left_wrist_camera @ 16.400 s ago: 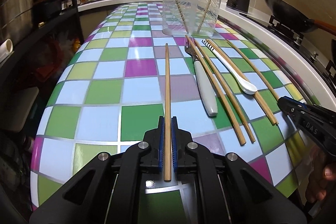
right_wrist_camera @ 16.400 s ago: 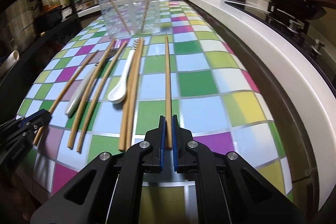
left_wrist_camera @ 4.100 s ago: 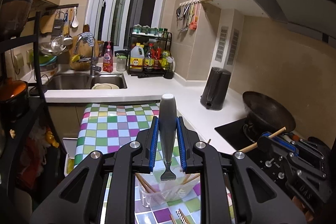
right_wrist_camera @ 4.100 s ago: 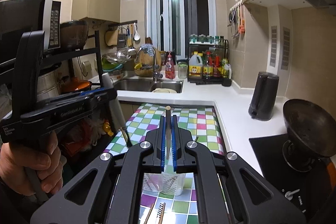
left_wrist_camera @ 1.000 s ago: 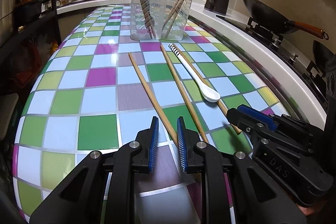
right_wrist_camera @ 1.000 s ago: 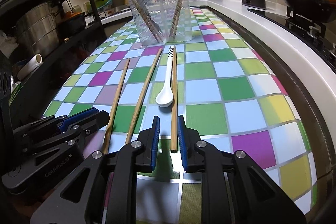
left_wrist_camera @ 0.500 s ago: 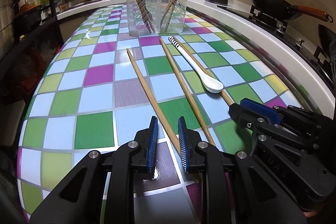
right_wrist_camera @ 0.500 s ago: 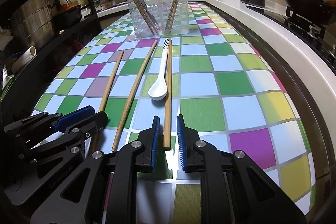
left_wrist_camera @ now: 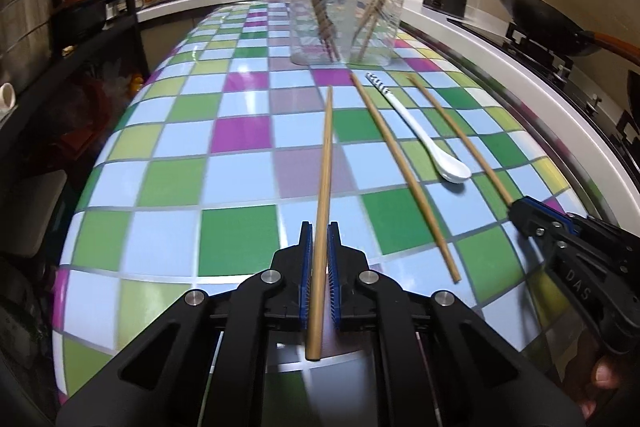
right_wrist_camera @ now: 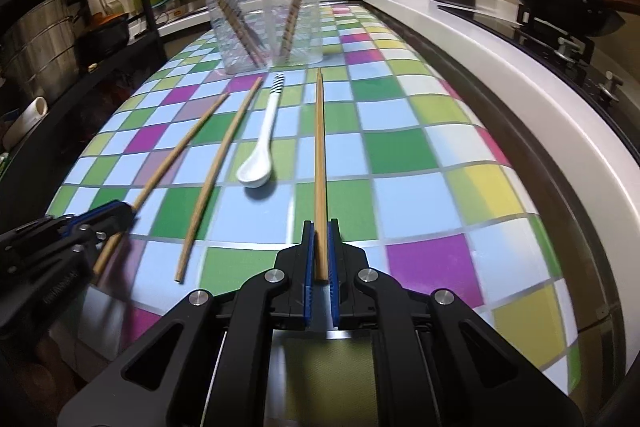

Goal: Organize utensils
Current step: 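Close the left tool on a chopstick while the right tool grasps another chopstick, then lift both chopsticks and carry them over the clear container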

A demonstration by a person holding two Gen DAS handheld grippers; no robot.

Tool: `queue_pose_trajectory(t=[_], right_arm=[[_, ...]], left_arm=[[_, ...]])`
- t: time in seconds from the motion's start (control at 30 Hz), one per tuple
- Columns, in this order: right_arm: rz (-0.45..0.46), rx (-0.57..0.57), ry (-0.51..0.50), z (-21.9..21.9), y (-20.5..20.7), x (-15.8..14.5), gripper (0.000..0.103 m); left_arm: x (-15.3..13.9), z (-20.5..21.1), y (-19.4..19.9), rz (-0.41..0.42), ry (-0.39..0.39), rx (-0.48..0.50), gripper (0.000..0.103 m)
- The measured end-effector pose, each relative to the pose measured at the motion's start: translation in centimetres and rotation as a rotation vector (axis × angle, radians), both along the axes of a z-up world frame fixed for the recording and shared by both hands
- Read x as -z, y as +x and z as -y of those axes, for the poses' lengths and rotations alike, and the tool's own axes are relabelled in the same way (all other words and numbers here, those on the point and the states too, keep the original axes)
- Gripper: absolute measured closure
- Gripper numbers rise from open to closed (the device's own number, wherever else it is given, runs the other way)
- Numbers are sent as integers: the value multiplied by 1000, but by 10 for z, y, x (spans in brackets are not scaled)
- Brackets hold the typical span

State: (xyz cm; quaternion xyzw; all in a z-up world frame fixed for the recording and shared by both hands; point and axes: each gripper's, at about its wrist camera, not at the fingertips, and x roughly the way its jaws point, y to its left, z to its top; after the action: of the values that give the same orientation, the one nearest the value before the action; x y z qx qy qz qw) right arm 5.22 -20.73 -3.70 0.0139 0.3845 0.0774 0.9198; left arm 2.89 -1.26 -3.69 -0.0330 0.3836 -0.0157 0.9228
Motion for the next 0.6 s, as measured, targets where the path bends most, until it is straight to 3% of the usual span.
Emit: queue_pose_trajectory(t=[0.6], right_arm=[[43,-14,2,6,3,3,93]], left_arm=[[5,4,-7,38,25,-18,94]])
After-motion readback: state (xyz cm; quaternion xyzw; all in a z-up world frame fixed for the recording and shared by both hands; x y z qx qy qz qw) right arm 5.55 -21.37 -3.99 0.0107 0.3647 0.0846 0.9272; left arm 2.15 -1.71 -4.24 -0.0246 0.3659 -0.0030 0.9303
